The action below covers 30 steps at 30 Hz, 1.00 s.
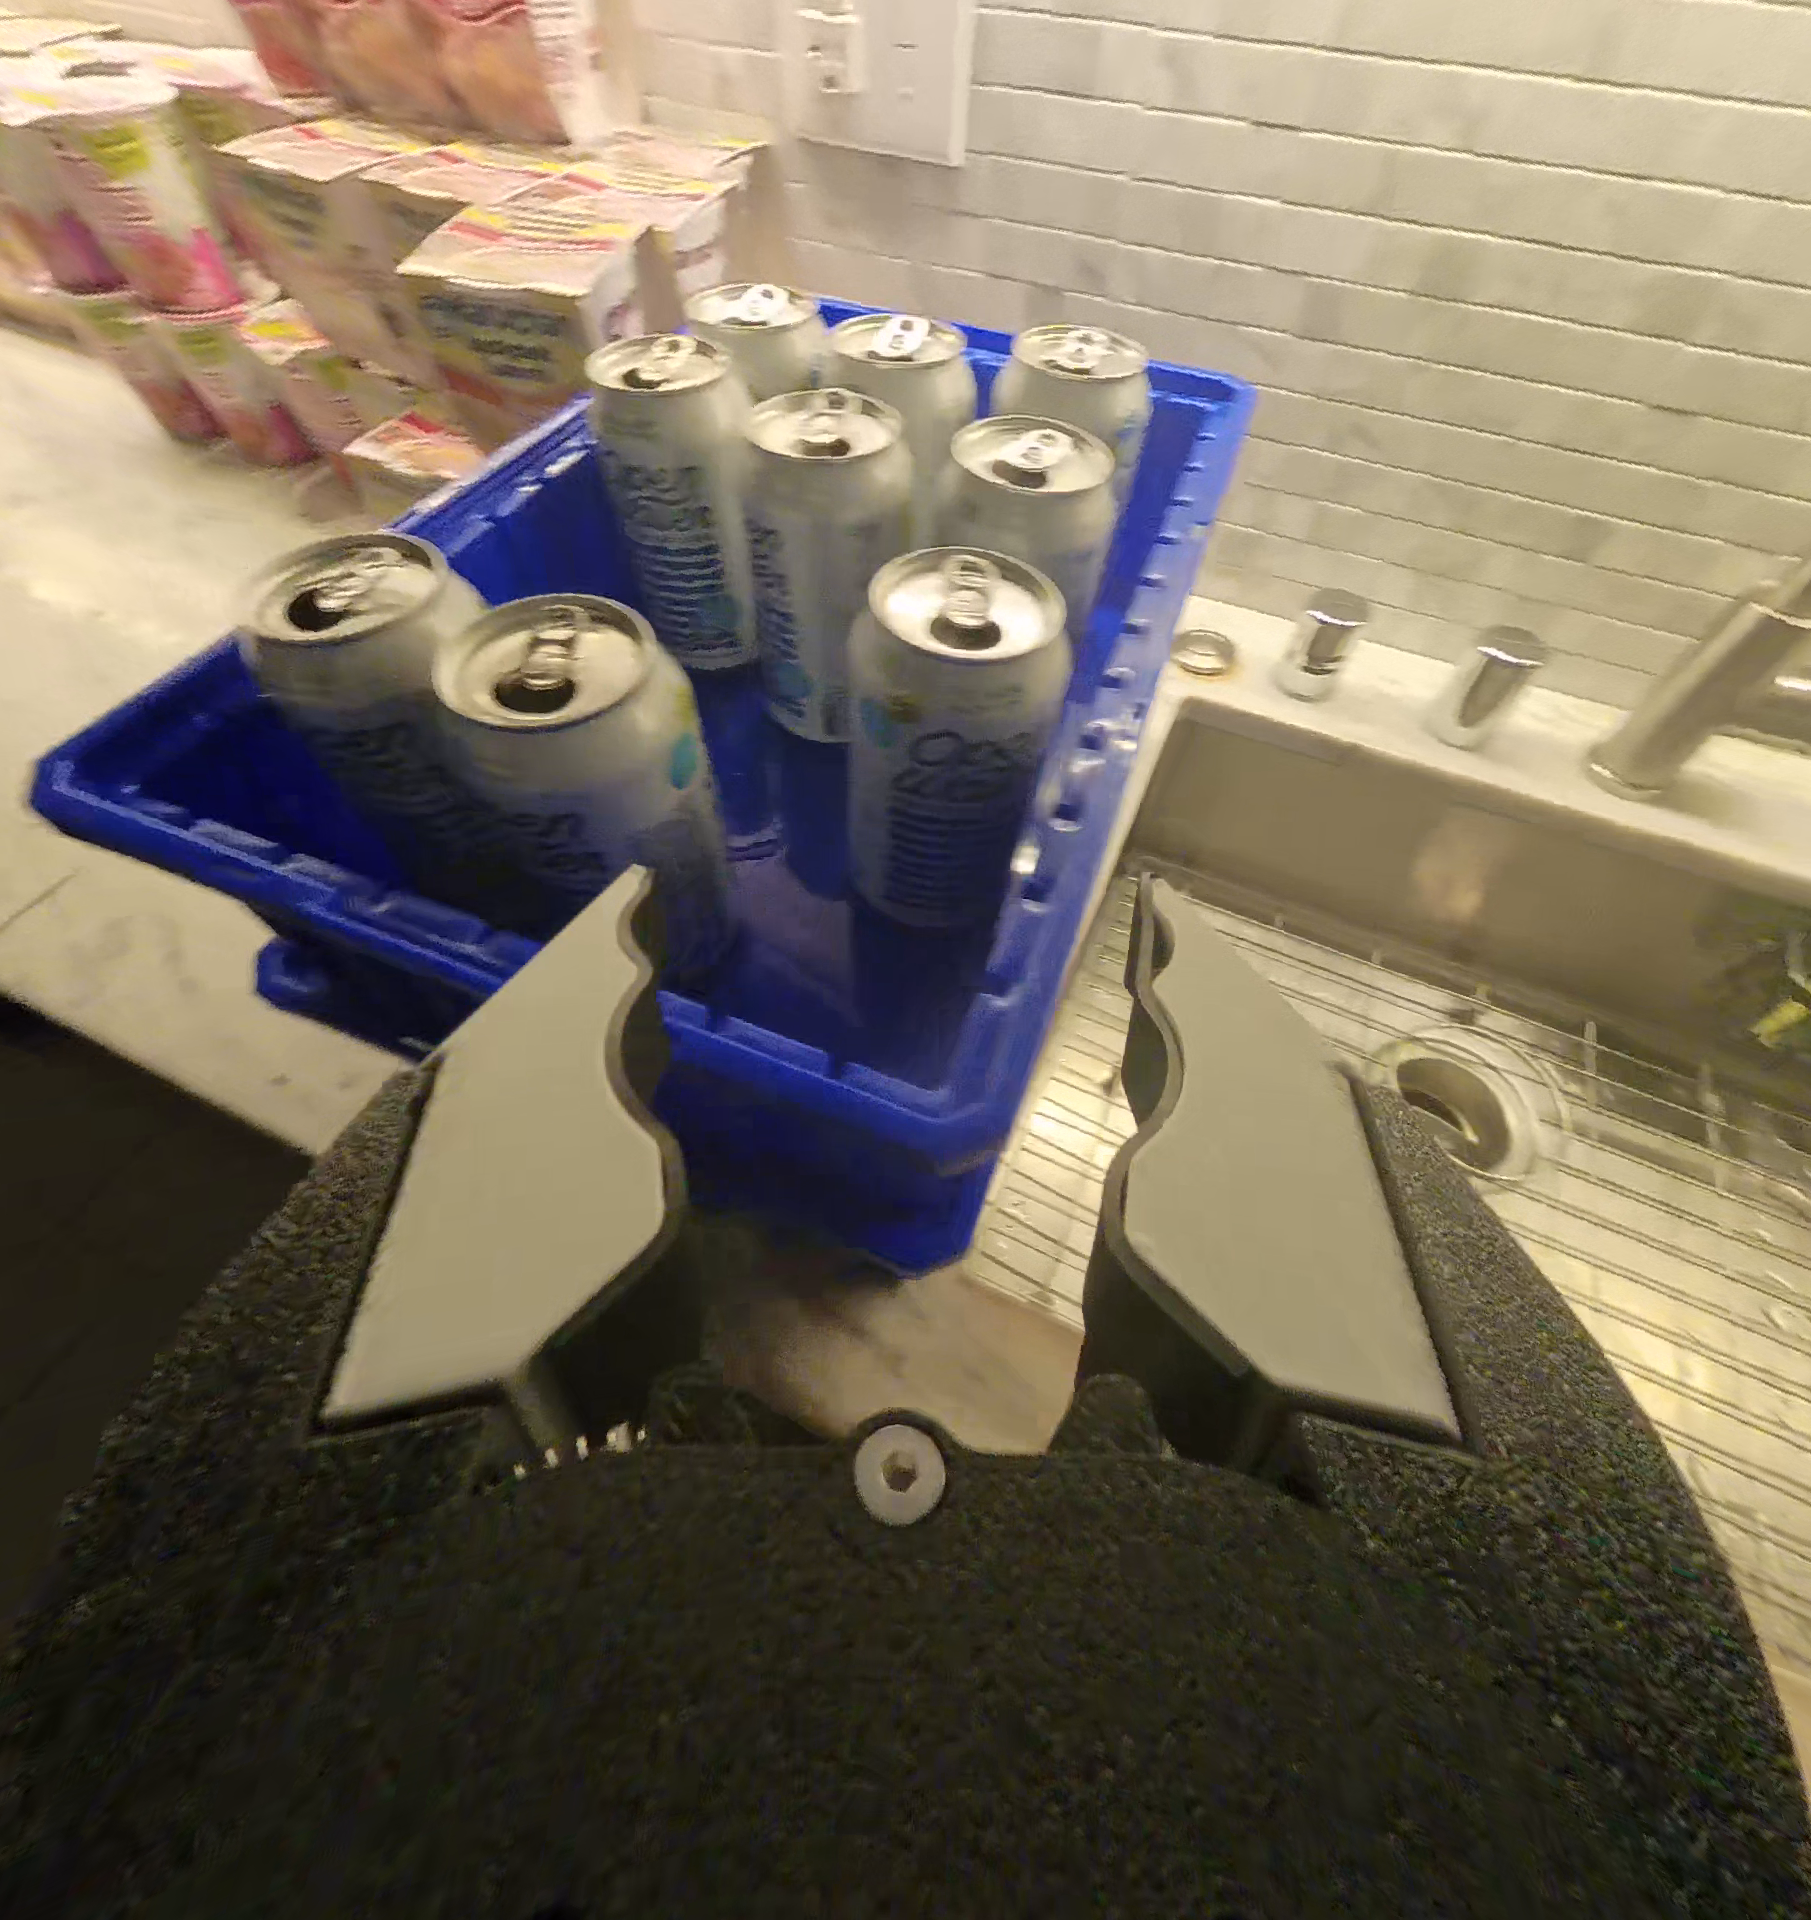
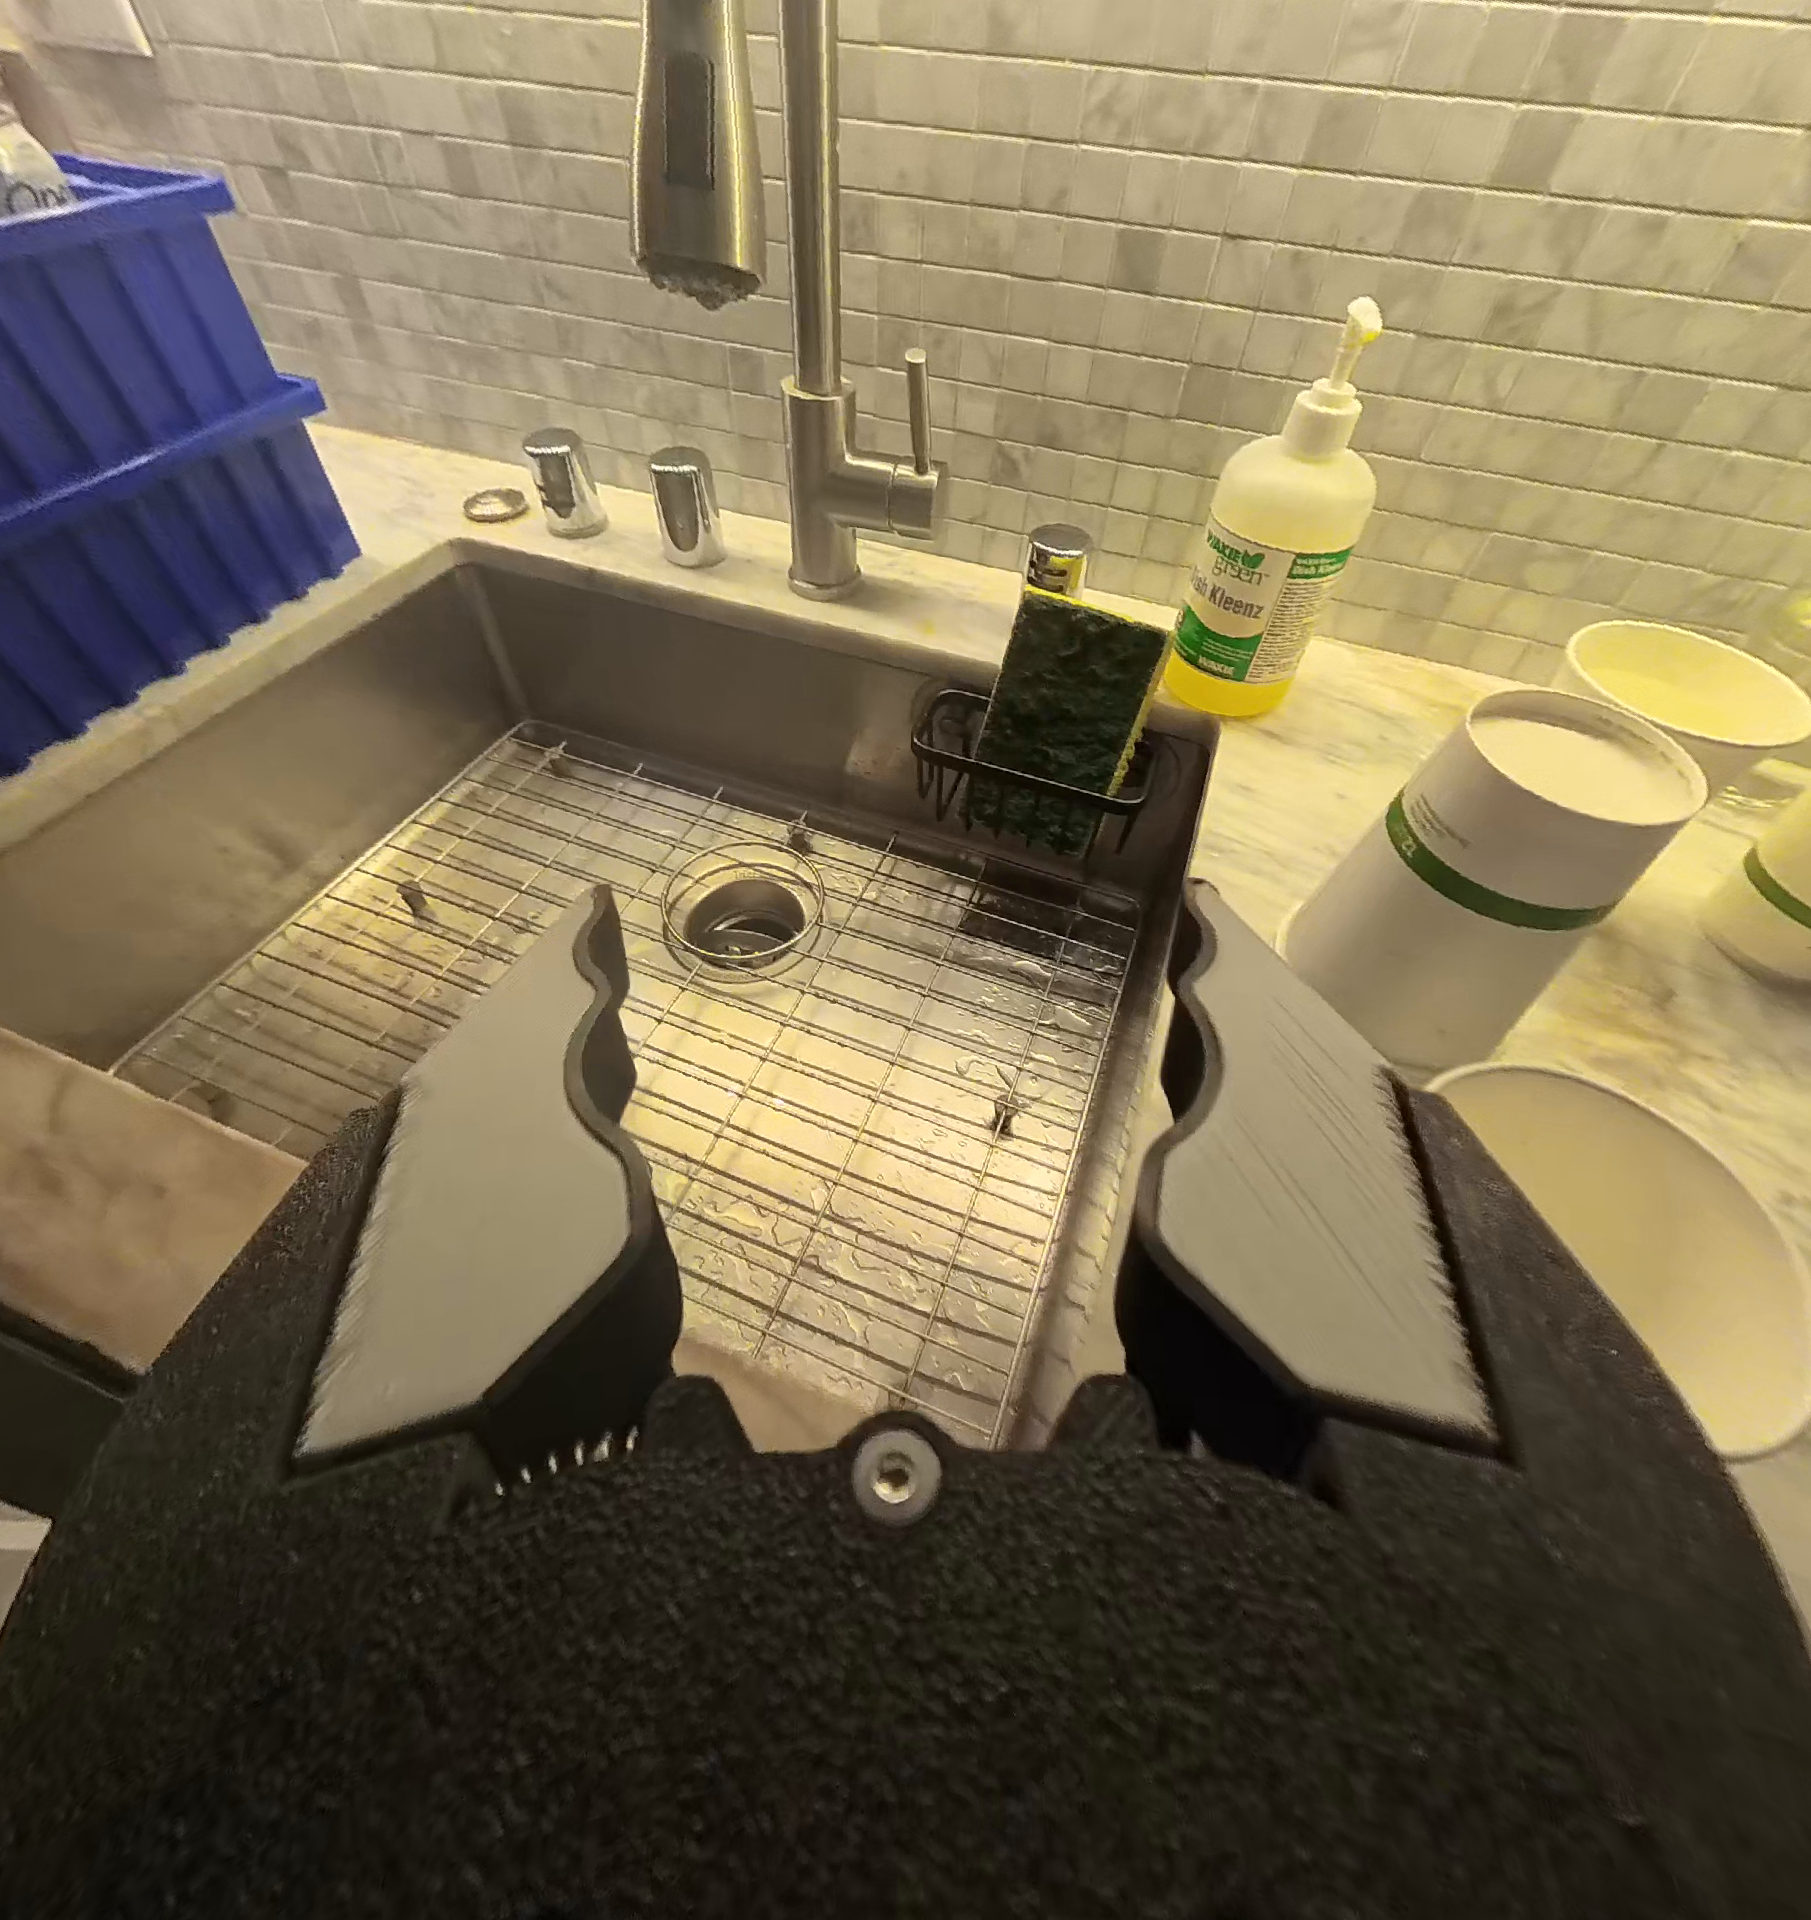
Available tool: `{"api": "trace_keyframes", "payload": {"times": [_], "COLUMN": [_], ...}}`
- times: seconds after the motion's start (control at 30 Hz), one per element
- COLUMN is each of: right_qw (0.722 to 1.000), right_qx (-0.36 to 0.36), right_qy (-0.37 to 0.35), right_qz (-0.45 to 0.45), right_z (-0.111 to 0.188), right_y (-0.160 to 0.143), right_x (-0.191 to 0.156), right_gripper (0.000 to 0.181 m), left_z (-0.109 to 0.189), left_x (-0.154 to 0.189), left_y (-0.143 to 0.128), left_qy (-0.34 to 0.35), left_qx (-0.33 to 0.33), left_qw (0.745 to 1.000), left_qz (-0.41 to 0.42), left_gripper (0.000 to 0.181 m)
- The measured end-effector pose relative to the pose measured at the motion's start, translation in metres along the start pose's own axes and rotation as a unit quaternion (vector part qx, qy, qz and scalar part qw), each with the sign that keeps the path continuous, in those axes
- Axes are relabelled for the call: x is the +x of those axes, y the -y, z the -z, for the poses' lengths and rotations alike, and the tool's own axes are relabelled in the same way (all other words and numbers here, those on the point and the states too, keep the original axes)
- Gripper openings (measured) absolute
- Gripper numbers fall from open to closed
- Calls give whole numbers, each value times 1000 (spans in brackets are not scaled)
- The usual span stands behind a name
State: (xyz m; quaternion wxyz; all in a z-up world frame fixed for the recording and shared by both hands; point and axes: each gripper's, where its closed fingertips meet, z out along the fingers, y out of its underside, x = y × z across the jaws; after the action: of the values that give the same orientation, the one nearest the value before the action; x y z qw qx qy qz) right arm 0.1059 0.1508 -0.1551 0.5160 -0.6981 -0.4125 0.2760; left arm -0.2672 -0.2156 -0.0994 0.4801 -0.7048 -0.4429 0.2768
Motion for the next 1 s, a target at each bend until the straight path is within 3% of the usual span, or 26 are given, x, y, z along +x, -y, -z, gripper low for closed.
{"api": "trace_keyframes", "payload": {"times": [0.2, 0.4, 0.7, 1.0], "right_qw": [1000, 1000, 1000, 1000], "right_qx": [6, 7, 0, -7], "right_qy": [-3, -12, -11, -11], "right_qz": [2, 11, 8, 1], "right_z": [-5, -7, -13, -16], "right_y": [5, 7, 5, 1], "right_x": [4, 10, 15, 16], "right_gripper": [104, 105, 105, 104], "left_z": [-13, -25, -54, -101], "left_x": [-37, -46, -19, 13], "left_y": [1, 5, 19, 10], "left_qy": [51, 59, -3, -60], "left_qx": [-26, -34, -62, -143], "left_qw": [998, 998, 998, 986], "left_qz": [12, 13, -9, -55], "left_gripper": [93, 94, 90, 91]}}
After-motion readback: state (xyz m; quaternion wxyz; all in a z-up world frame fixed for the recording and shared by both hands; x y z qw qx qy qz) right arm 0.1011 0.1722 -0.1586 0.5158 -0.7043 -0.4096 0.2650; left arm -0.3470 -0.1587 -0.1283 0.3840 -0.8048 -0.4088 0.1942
